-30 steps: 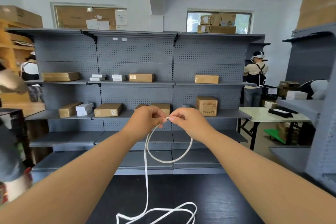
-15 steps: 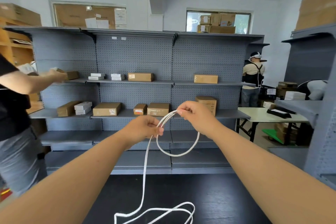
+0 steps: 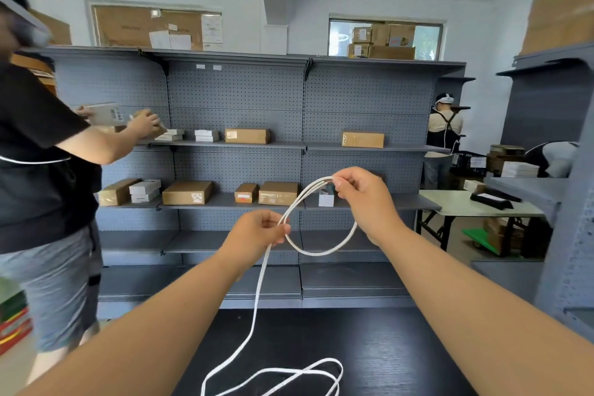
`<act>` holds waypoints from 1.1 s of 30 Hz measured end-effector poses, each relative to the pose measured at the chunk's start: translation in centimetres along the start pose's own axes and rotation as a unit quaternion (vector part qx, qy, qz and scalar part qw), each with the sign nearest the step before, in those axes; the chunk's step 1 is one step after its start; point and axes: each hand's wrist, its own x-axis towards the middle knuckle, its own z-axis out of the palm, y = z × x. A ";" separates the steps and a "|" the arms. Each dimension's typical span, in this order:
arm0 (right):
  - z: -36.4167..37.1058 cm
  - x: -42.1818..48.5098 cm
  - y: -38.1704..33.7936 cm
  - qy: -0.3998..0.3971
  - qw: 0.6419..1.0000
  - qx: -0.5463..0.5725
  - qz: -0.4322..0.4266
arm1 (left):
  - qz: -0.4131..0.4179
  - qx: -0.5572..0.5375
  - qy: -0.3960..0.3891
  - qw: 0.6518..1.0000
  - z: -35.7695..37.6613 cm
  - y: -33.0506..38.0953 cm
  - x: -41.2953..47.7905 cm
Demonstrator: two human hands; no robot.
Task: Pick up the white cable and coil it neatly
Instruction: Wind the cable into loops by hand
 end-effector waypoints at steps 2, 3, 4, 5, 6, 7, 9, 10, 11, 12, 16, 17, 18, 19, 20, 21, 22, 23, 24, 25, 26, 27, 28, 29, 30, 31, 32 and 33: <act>0.2 -0.3 0.3 0.022 0.999 0.022 0.007 | 0.011 0.009 0.044 0.999 0.0 0.3 0.0; 0.4 -0.5 0.5 0.034 0.999 0.034 0.013 | 0.018 0.016 0.065 0.998 -0.1 0.4 0.1; 0.5 -0.7 0.8 0.041 0.998 0.045 0.020 | 0.026 0.024 0.084 0.996 -0.2 0.6 0.3; 0.7 -0.9 1.0 0.046 0.997 0.053 0.030 | 0.033 0.033 0.103 0.994 -0.4 0.8 0.4; 0.9 -1.1 1.3 0.049 0.996 0.062 0.042 | 0.042 0.042 0.117 0.991 -0.6 1.1 0.6; 1.1 -1.3 1.6 0.051 0.995 0.072 0.055 | 0.052 0.054 0.127 0.989 -0.8 1.3 0.8; 1.4 -1.5 2.2 0.052 0.991 0.088 0.084 | 0.076 0.097 0.132 0.984 -1.3 1.9 1.0; 1.4 -1.6 2.5 0.049 0.990 0.091 0.100 | 0.087 0.129 0.129 0.979 -1.5 2.2 1.0; 1.5 -1.7 2.7 0.047 0.988 0.093 0.116 | 0.098 0.163 0.125 0.974 -1.7 2.5 1.0; 1.5 -1.8 2.9 0.045 0.986 0.095 0.131 | 0.107 0.194 0.121 0.968 -1.9 2.9 1.1; 1.6 -2.2 3.2 0.034 0.975 0.119 0.185 | 0.116 0.289 0.109 0.944 -2.2 4.2 1.5; 1.6 -2.2 3.3 0.023 0.972 0.125 0.199 | 0.112 0.307 0.103 0.940 -2.3 4.5 1.6; 1.6 -2.2 3.3 0.010 0.969 0.124 0.213 | 0.108 0.320 0.096 0.936 -2.3 4.8 1.7; 1.6 -2.2 3.4 -0.005 0.968 0.112 0.225 | 0.103 0.330 0.090 0.934 -2.3 5.0 1.7; 1.5 -2.2 3.4 -0.019 0.968 0.090 0.234 | 0.098 0.340 0.084 0.932 -2.3 5.2 1.8; 1.4 -2.2 3.3 -0.032 0.970 0.065 0.232 | 0.095 0.350 0.078 0.929 -2.3 5.4 1.8; 1.3 -2.2 3.0 -0.042 0.974 0.034 0.221 | 0.093 0.360 0.072 0.925 -2.2 5.6 1.8; 1.2 -2.2 2.6 -0.048 0.979 -0.004 0.199 | 0.092 0.370 0.065 0.922 -2.2 5.7 1.8; 1.2 -2.2 2.2 -0.052 0.984 -0.044 0.167 | 0.093 0.378 0.059 0.919 -2.0 5.8 1.7; 1.4 -2.1 1.7 -0.057 0.986 -0.084 0.129 | 0.094 0.384 0.054 0.917 -1.9 5.9 1.6; 1.6 -2.0 1.3 -0.064 0.986 -0.123 0.092 | 0.096 0.389 0.049 0.915 -1.7 6.0 1.5; 1.8 -1.8 0.8 -0.074 0.982 -0.161 0.058 | 0.096 0.396 0.043 0.912 -1.6 6.1 1.3; 2.1 -1.7 0.5 -0.084 0.976 -0.201 0.025 | 0.095 0.405 0.036 0.909 -1.3 6.2 1.2; 2.3 -1.6 0.2 -0.094 0.965 -0.245 -0.007 | 0.094 0.416 0.029 0.904 -1.1 6.3 1.1; 2.5 -1.5 0.0 -0.103 0.949 -0.294 -0.040 | 0.095 0.426 0.023 0.900 -0.9 6.3 1.0; 2.7 -1.5 -0.1 -0.113 0.930 -0.342 -0.072 | 0.099 0.434 0.018 0.895 -0.8 6.4 1.0; 2.8 -1.5 -0.2 -0.126 0.910 -0.385 -0.095 | 0.103 0.441 0.014 0.892 -0.7 6.4 0.9; 2.8 -1.5 -0.3 -0.138 0.892 -0.417 -0.111 | 0.106 0.448 0.010 0.888 -0.6 6.4 0.9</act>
